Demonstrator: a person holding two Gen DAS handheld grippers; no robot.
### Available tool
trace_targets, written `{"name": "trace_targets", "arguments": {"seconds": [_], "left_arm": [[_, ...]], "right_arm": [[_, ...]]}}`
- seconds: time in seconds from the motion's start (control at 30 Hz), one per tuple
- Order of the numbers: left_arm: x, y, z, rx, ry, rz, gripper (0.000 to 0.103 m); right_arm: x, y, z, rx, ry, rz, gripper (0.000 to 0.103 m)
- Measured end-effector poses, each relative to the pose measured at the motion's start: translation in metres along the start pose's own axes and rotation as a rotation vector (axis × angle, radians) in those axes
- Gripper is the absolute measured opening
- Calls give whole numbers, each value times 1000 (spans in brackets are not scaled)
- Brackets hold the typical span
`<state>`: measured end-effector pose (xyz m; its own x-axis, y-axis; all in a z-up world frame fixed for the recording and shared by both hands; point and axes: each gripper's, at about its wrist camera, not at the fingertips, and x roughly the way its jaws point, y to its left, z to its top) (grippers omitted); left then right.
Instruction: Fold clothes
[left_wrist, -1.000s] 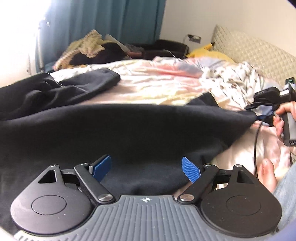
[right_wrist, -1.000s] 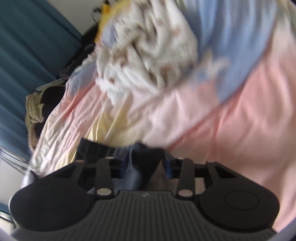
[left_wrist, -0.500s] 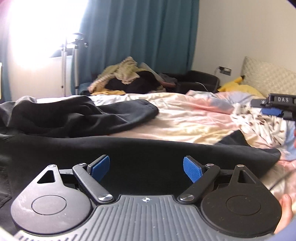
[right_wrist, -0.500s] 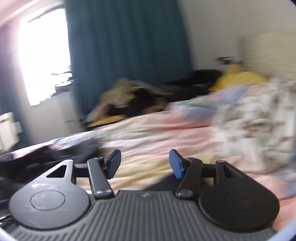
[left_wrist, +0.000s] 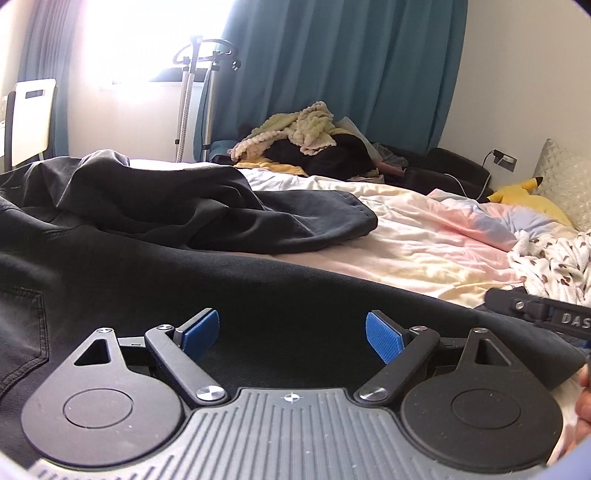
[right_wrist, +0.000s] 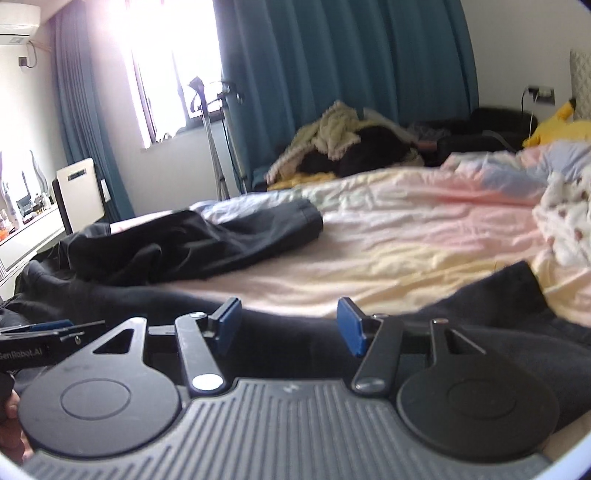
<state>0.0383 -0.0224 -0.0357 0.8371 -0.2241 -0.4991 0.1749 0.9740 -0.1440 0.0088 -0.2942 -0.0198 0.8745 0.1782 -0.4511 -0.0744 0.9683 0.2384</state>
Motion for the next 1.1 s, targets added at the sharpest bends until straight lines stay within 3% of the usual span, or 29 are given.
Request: {"name": "trace_targets", "arguments": {"seconds": [0.17, 0.33, 0.43, 0.53, 0.67, 0.73, 0.8, 0.87, 0.97, 1.03, 1.1], "left_arm": [[-12, 15, 8, -25, -27, 24, 89], [-50, 82, 42, -236, -52, 2, 89], [-98, 133, 62, -281, -144, 102, 89], [-148, 188, 69, -274, -182, 272, 90], [-199, 277, 48, -412, -148, 493, 90], [-206, 319, 27, -505, -101, 544, 90], [-201, 358, 3, -620, -6, 556, 89], [-195, 386, -21, -750, 23, 521, 88], [-181, 412, -41, -894, -18, 382, 87], [-171, 421, -41, -962, -53, 421, 85], [-157, 426, -37, -980, -60, 411, 78]], "right_arm": [[16, 1, -11, -4, 71, 1, 59], [31, 4, -20, -3, 154, 19, 59], [38, 2, -23, -3, 184, 15, 59], [45, -1, -25, 8, 208, 7, 59], [45, -3, -24, 34, 210, 27, 59], [43, -2, -22, 40, 201, 37, 60], [41, -2, -20, 43, 192, 38, 60], [37, -4, -19, 57, 183, 28, 60], [31, -11, -18, 94, 168, 6, 61], [27, -18, -16, 130, 157, -12, 61], [23, -25, -16, 166, 150, -34, 61]]}}
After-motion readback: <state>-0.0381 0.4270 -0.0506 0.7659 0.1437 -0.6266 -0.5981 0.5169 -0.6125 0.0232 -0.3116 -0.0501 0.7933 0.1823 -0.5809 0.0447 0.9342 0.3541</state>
